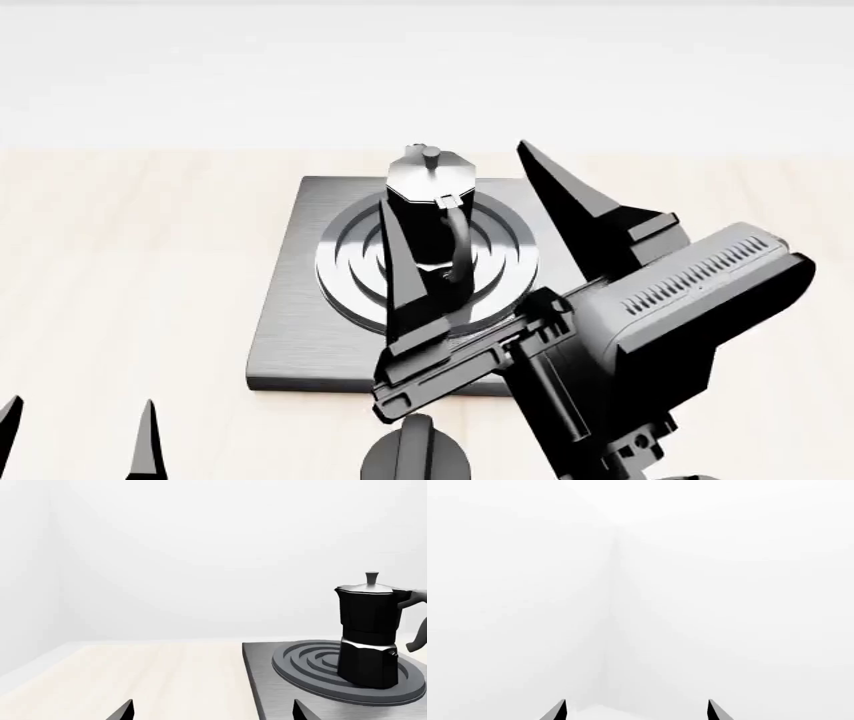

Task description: Put the moka pot on the stove.

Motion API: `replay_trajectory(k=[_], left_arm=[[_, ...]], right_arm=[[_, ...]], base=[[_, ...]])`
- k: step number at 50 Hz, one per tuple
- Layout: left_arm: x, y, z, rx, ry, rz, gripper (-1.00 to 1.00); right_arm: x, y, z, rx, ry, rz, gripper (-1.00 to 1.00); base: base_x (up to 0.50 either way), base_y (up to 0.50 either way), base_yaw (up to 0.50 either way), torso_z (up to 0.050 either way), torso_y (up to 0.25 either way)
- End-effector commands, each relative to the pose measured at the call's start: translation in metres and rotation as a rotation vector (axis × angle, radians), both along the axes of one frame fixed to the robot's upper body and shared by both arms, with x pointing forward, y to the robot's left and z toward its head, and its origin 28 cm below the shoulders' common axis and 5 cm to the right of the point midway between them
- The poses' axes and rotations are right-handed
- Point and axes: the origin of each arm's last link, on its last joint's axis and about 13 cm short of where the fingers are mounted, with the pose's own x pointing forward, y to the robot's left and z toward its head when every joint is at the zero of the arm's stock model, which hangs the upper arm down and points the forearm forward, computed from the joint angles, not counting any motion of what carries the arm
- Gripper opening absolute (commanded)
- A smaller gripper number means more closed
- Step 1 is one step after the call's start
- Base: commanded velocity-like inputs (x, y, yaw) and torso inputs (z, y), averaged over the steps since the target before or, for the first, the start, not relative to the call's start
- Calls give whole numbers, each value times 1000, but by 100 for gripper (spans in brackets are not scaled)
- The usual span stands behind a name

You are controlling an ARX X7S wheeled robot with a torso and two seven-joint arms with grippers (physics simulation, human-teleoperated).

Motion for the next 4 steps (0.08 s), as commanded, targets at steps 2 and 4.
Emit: replay_trajectory(k=[2,4], left_arm=[[0,0,0,0,-1,-1,100],[1,0,0,0,0,-1,100]], right_arm=[[-9,-1,7,2,-42,-5,100],[-11,-2,8,3,-52,-7,100]], base=[[0,0,0,0,0],[0,0,0,0,0]])
